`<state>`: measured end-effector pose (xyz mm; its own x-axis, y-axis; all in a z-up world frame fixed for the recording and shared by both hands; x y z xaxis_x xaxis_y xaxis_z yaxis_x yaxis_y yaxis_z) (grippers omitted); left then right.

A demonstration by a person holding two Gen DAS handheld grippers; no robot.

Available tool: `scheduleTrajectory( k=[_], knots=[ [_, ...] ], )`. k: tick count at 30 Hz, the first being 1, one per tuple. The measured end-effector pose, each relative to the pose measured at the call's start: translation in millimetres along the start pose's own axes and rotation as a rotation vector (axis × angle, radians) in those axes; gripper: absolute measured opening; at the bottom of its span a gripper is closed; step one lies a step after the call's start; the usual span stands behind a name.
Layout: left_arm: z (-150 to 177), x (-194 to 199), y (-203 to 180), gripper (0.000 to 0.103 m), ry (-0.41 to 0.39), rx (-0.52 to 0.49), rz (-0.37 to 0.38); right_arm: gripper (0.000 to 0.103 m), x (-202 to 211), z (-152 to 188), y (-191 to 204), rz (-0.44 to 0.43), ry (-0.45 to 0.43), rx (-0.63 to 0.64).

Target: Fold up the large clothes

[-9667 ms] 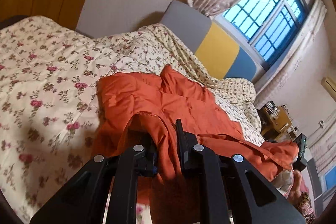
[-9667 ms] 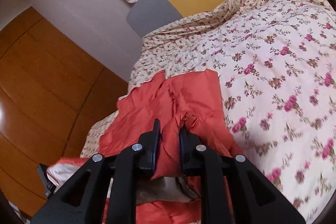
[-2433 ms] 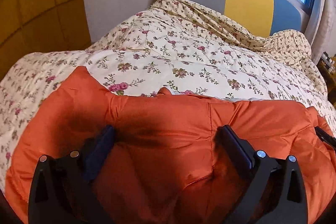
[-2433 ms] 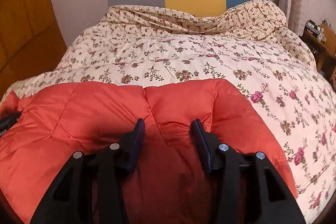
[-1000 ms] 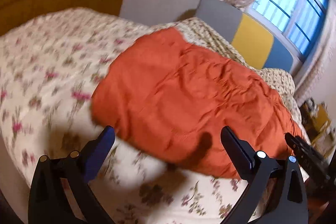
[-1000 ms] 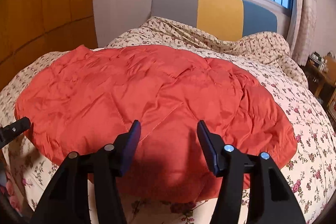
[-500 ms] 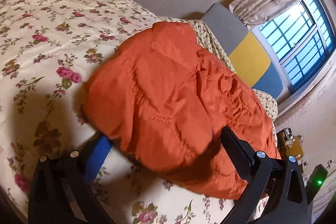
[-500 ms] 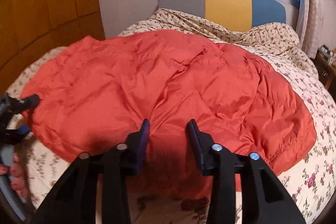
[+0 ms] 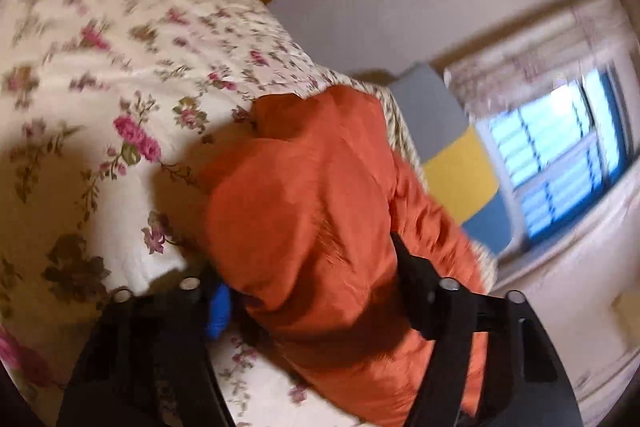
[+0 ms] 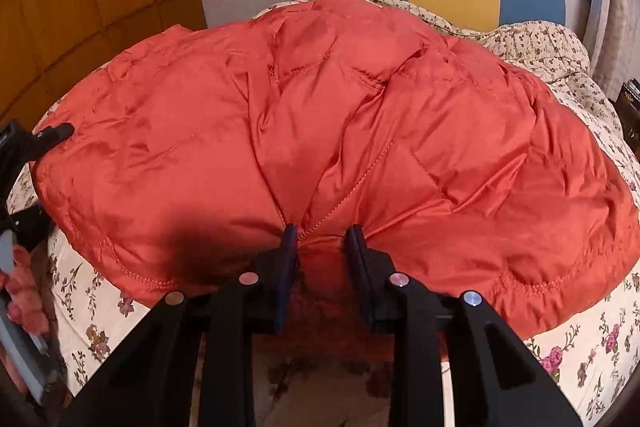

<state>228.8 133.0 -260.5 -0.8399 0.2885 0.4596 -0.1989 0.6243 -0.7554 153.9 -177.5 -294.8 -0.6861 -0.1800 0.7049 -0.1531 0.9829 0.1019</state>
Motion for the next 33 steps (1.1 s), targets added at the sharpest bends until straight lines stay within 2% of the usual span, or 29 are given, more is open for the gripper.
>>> scheduleTrajectory(
  k=[2, 5, 7, 14, 21, 23, 26, 29, 32, 33],
  knots=[
    [-2, -4, -2, 0.041, 0.021, 0.037, 0.024, 0.026, 1, 1, -1, -0.006, -0.003, -0.012],
    [-5, 4, -16, 0.030, 0.007, 0.035, 0.051, 0.026, 2, 2, 0, -0.001, -0.007, -0.017],
    [-9, 15, -41, 0.028, -0.024, -0.037, 0.076, 0.026, 2, 0, -2, 0.000, -0.009, -0.022],
    [-2, 53, -132, 0.027, -0.100, -0.296, 0.201, 0.026, 3, -3, -7, -0.010, -0.007, -0.053],
    [43, 76, -221, 0.027, -0.111, -0.606, 0.342, 0.026, 4, -4, -13, -0.054, 0.000, -0.089],
    [51, 76, -232, 0.027, -0.114, -0.648, 0.355, 0.026, 13, -8, -18, -0.098, -0.001, -0.110],
    [55, 75, -243, 0.027, -0.119, -0.681, 0.362, 0.026, 38, -12, -35, -0.173, -0.064, -0.231],
    [56, 69, -248, 0.027, -0.109, -0.695, 0.359, 0.028, 71, -15, -62, -0.112, -0.154, -0.261],
    [59, 70, -252, 0.027, -0.107, -0.719, 0.366, 0.029, 90, -9, -88, 0.024, -0.162, -0.261],
    [61, 69, -254, 0.027, -0.110, -0.730, 0.367, 0.029, 91, -5, -96, 0.044, -0.151, -0.275]
  ],
)
Point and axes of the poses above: each gripper's, at about its wrist camera, not at the fingertips, and x roughly against the way its jaws point, y to its left, z to its underside, the point moved 9 cm from there along -x, roughly the way its jaws point, and after that the axes turned 5 degrees about -z, right-handed, at the moved point
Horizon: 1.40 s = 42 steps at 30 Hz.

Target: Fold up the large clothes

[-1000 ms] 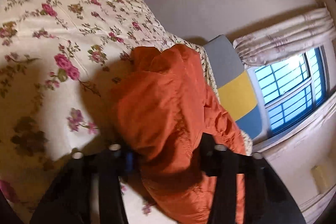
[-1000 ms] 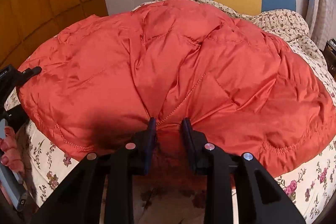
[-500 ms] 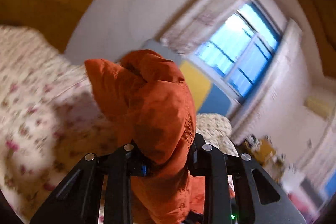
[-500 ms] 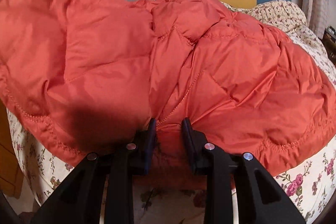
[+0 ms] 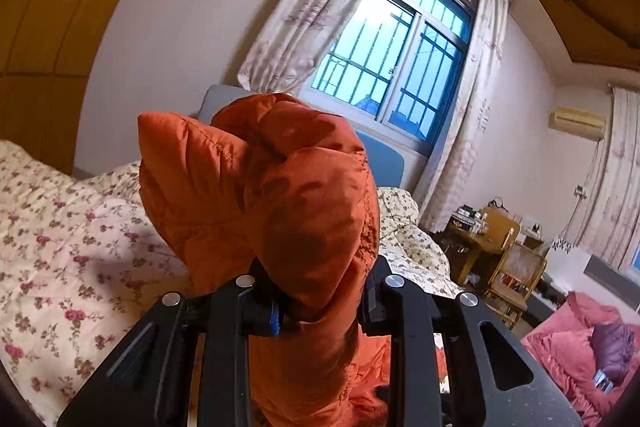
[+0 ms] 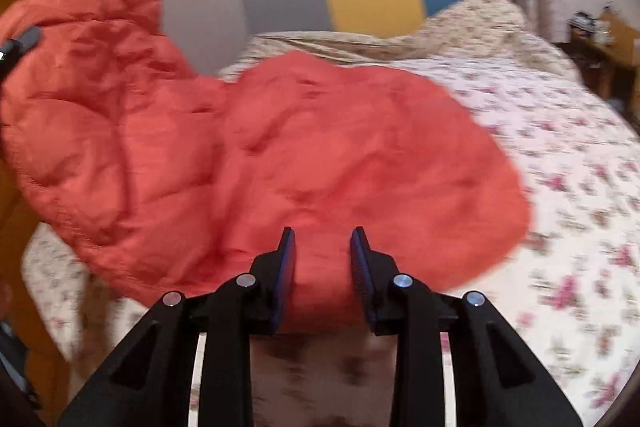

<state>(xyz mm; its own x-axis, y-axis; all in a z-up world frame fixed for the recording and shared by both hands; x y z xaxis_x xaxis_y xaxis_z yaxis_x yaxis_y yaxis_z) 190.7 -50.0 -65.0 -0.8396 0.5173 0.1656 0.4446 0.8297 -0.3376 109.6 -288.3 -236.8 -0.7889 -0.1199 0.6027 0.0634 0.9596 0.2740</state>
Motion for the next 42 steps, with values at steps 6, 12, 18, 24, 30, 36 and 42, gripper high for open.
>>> scheduleTrajectory(
  k=[6, 12, 18, 24, 30, 36, 42],
  knots=[
    [6, -7, -35, 0.027, 0.000, -0.098, 0.029, 0.029, 22, 1, -31, -0.044, -0.030, -0.111],
    [19, -20, -69, 0.027, 0.017, -0.169, 0.082, 0.047, 57, -12, -76, 0.016, -0.093, -0.121],
    [40, -37, -102, 0.027, 0.061, -0.221, 0.134, 0.049, 72, -7, -115, 0.061, -0.081, -0.186],
    [77, -55, -133, 0.027, 0.151, -0.279, 0.207, 0.051, 91, -9, -123, 0.022, -0.124, -0.240],
    [141, -79, -158, 0.027, 0.271, -0.412, 0.235, 0.052, 103, -11, -134, -0.001, -0.130, -0.297],
    [193, -88, -170, 0.027, 0.332, -0.551, 0.249, 0.052, 120, -31, -124, -0.181, -0.167, -0.370],
    [206, -86, -174, 0.027, 0.329, -0.597, 0.251, 0.050, 110, -39, -87, -0.271, -0.090, -0.332]
  ],
)
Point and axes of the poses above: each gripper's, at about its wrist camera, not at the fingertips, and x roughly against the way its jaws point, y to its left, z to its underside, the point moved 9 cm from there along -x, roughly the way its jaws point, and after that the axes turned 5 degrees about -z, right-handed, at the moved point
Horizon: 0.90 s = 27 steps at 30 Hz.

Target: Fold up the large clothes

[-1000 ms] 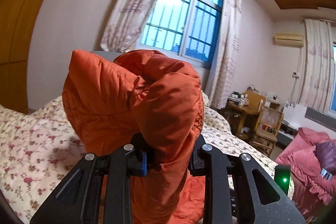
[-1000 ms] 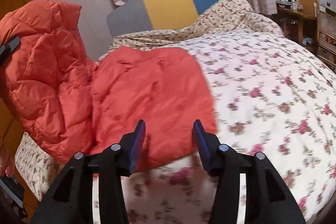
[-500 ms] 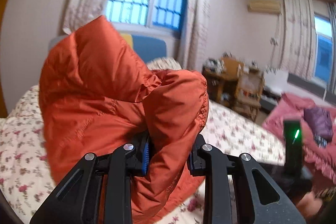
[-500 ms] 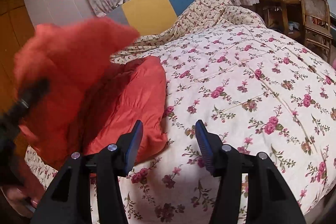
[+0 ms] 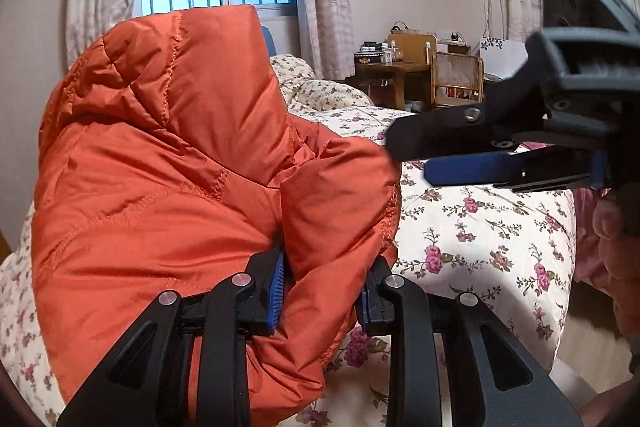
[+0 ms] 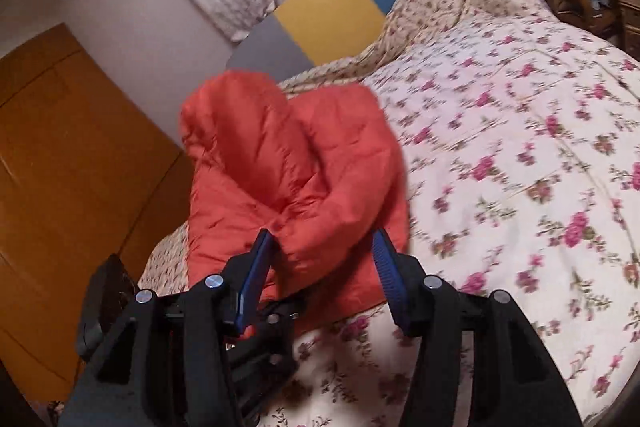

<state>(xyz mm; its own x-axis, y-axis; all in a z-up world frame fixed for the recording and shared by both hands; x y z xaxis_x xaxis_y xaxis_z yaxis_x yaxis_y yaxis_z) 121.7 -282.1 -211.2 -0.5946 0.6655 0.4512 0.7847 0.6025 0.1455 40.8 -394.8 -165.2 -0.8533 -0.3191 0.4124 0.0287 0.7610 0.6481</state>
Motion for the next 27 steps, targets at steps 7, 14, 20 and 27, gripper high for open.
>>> scheduleTrajectory(
  k=[7, 14, 20, 27],
  knots=[
    [2, 13, -3, 0.052, -0.008, -0.012, 0.061, 0.007, -25, 8, -5, 0.109, 0.068, 0.052],
    [12, 68, 24, 0.070, -0.078, 0.091, 0.065, 0.005, -39, 36, -56, 0.158, 0.127, -0.072],
    [4, 77, 148, 0.070, -0.121, 0.371, -0.207, 0.006, -40, 42, -64, 0.163, 0.122, -0.060],
    [4, 36, 220, 0.067, -0.058, 0.594, -0.281, 0.026, -25, 29, -62, 0.135, 0.065, -0.075]
  ],
)
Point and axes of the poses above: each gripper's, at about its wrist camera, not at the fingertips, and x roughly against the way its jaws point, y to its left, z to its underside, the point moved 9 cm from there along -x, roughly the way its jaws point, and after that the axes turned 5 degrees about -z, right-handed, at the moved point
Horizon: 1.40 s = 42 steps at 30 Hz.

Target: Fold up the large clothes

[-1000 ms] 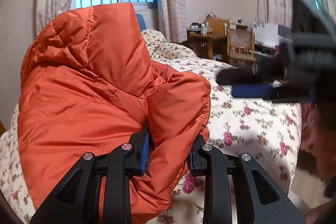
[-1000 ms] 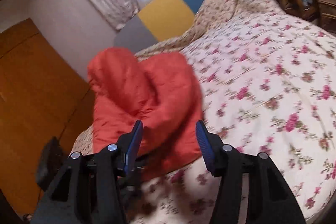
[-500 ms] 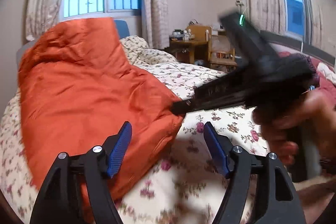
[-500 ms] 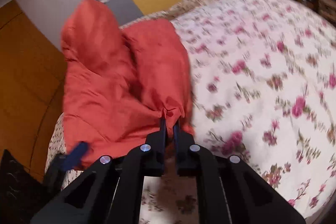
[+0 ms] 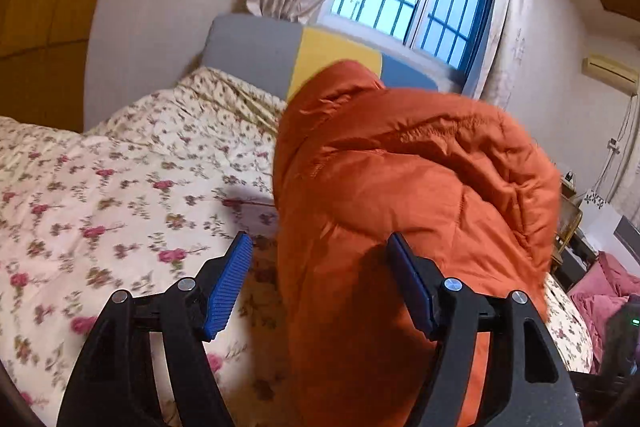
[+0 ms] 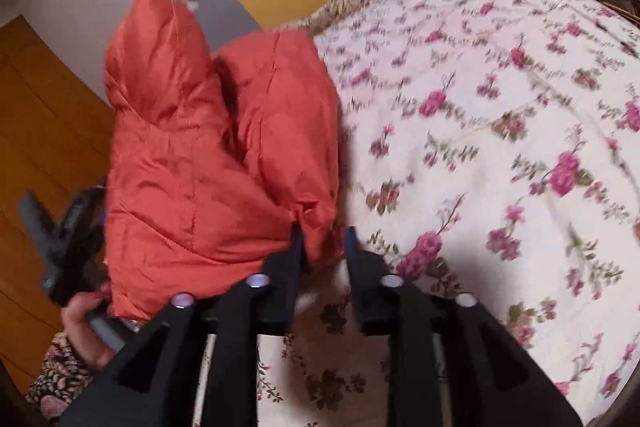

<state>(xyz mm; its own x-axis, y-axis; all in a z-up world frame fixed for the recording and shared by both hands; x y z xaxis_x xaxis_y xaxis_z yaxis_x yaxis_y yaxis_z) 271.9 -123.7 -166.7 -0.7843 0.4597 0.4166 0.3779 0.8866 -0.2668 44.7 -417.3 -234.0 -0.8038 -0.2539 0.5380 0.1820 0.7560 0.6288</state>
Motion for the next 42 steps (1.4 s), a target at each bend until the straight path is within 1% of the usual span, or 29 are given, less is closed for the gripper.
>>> scheduleTrajectory(
  k=[3, 4, 6, 7, 8, 9, 10, 13, 16, 18, 22, 25, 28, 36, 42],
  knots=[
    [-4, -8, -5, 0.066, -0.004, 0.053, 0.023, 0.026, 24, -20, 7, 0.018, -0.088, 0.038],
    [-5, -9, -8, 0.066, -0.003, 0.065, 0.033, 0.026, 33, -31, 17, 0.013, -0.125, 0.073],
    [-5, -12, -13, 0.065, -0.008, 0.063, 0.047, 0.027, 39, -43, 36, 0.005, -0.157, 0.129],
    [-6, -14, -17, 0.062, -0.007, 0.051, 0.053, 0.030, 41, -52, 49, 0.000, -0.171, 0.172],
    [-6, -17, -20, 0.060, -0.005, 0.041, 0.062, 0.032, 40, -59, 61, -0.005, -0.180, 0.209],
    [-6, -18, -26, 0.060, 0.001, 0.029, 0.071, 0.035, 37, -67, 72, -0.010, -0.186, 0.238],
    [-6, -19, -30, 0.060, 0.007, 0.023, 0.077, 0.035, 34, -71, 79, -0.014, -0.189, 0.254],
    [-5, -24, -42, 0.060, 0.039, 0.010, 0.098, 0.035, 24, -86, 100, -0.014, -0.202, 0.303],
    [-6, -30, -55, 0.060, 0.067, -0.035, 0.095, 0.033, 13, -96, 112, 0.032, -0.212, 0.353],
    [-7, -34, -64, 0.060, 0.090, -0.058, 0.085, 0.032, 7, -102, 117, 0.047, -0.216, 0.370],
    [-6, -44, -84, 0.060, 0.141, -0.118, 0.061, 0.029, -11, -120, 118, 0.089, -0.226, 0.392],
    [-4, -50, -99, 0.060, 0.170, -0.160, 0.051, 0.029, -22, -136, 109, 0.112, -0.216, 0.396],
    [-2, -55, -108, 0.060, 0.190, -0.198, 0.036, 0.029, -34, -145, 102, 0.142, -0.204, 0.416],
    [2, -65, -114, 0.060, 0.220, -0.243, -0.020, 0.027, -64, -157, 75, 0.205, -0.172, 0.446],
    [5, -73, -118, 0.062, 0.236, -0.265, -0.053, 0.027, -83, -157, 54, 0.208, -0.144, 0.419]
  ],
)
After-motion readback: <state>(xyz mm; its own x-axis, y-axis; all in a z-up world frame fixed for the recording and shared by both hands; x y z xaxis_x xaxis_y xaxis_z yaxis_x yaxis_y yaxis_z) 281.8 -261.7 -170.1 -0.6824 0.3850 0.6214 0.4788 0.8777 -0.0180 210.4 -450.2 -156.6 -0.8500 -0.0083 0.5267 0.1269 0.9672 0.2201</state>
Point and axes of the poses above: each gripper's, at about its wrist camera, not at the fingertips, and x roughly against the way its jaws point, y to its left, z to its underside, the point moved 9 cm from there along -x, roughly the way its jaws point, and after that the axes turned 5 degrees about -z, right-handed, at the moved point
